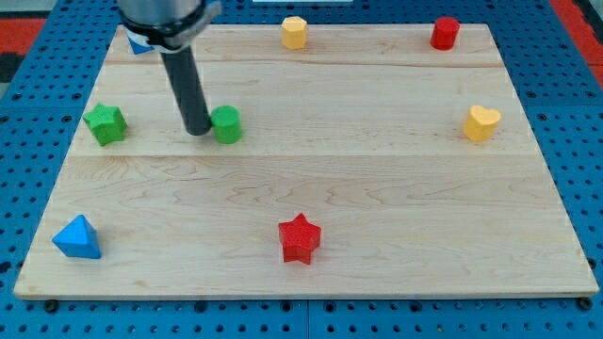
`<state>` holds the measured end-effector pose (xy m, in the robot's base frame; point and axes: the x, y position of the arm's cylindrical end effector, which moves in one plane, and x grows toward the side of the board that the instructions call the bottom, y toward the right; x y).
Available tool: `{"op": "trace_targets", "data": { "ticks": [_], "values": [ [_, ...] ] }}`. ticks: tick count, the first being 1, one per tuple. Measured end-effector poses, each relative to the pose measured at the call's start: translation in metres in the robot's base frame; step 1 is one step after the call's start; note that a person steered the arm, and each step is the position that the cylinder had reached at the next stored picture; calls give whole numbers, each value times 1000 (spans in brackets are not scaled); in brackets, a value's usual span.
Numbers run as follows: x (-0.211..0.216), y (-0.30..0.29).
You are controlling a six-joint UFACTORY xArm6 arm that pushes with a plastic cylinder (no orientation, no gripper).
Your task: Push the green circle towards the bottom right
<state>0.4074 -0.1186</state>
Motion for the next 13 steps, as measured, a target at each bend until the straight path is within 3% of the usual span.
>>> {"op": "trace_targets", "data": {
  "ticks": [2,5,10,13],
  "values": [
    [-12,48],
    [-44,74],
    [5,214],
    [67,273]
  ]
}}
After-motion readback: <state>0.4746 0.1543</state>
